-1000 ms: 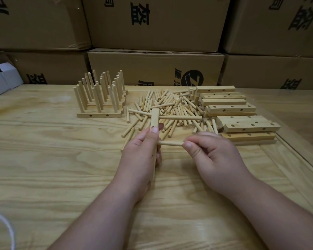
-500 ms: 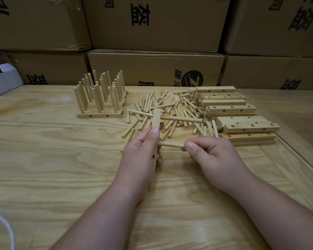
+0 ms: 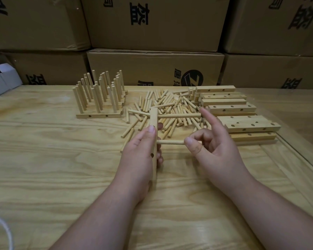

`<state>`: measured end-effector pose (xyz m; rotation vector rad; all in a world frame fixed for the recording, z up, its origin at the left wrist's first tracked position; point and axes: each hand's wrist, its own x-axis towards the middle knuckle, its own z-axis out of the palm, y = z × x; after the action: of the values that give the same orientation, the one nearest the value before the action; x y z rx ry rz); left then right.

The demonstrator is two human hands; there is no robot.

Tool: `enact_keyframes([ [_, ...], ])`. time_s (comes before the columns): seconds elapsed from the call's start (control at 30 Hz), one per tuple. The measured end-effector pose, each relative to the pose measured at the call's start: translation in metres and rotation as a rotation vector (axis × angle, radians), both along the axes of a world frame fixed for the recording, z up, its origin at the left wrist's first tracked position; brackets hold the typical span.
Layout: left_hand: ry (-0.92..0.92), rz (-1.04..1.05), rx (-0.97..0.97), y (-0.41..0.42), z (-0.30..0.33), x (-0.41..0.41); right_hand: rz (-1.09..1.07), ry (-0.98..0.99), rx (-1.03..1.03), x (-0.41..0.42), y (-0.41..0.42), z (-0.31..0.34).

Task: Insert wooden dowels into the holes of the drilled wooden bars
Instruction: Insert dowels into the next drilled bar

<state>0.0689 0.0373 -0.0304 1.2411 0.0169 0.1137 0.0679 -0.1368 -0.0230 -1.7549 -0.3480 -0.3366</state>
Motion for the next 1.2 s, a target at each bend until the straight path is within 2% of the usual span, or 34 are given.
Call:
enact_keyframes([
  [0.4,0.025,-0.001,0.002,0.0008,-0.0010,0.0008,-0.020,-0.002,-0.008,0.0010,0.0010,0.0005],
  [0.67,0.046,-0.044,0.097,0.0024,-0.0008,-0.0019,-0.012,0.032,-0.038,-0.0026,0.0024,0.0057],
  [1.2,0.023,-0.048,0.135,0.0027,-0.0022,-0.0028,-0.050,0.048,-0.020,-0.0064,0.0041,0.0053],
])
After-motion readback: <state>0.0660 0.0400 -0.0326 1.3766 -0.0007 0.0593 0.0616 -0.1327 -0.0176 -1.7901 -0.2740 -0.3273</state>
